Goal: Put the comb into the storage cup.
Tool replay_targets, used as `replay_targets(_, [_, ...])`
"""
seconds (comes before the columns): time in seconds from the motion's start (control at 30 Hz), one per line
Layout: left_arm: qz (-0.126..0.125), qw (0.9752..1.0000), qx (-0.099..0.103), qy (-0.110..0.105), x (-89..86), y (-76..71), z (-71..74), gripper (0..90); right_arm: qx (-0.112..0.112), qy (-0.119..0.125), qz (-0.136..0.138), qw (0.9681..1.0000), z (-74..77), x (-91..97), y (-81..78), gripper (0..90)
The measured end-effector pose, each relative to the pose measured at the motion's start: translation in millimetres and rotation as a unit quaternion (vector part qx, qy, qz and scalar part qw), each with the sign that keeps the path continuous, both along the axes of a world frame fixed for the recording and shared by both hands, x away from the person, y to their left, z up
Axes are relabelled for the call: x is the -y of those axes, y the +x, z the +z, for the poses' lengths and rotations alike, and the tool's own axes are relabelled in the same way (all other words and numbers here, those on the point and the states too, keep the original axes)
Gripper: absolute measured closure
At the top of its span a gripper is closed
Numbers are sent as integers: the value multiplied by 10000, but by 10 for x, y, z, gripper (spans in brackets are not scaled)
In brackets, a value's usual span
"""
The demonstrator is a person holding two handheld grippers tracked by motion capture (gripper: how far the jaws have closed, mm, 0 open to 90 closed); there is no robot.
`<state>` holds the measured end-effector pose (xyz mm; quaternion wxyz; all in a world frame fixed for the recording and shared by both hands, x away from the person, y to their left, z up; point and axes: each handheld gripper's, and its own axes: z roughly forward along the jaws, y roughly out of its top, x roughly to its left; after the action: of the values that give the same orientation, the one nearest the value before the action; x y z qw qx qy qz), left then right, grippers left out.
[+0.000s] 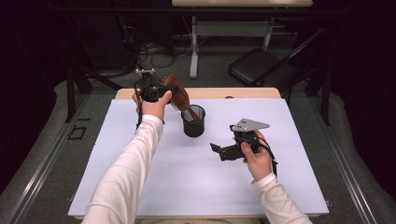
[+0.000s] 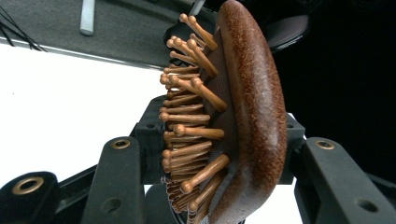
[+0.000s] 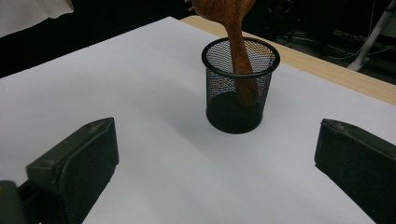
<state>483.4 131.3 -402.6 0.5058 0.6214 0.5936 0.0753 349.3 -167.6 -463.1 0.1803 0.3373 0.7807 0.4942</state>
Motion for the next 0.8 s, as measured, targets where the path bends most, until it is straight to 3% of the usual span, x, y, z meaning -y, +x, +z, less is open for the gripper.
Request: replay_targets(0.8, [-41,9999,-87,98,79,29,-114,515,-2,0,35,10000,-6,-11,-1,0])
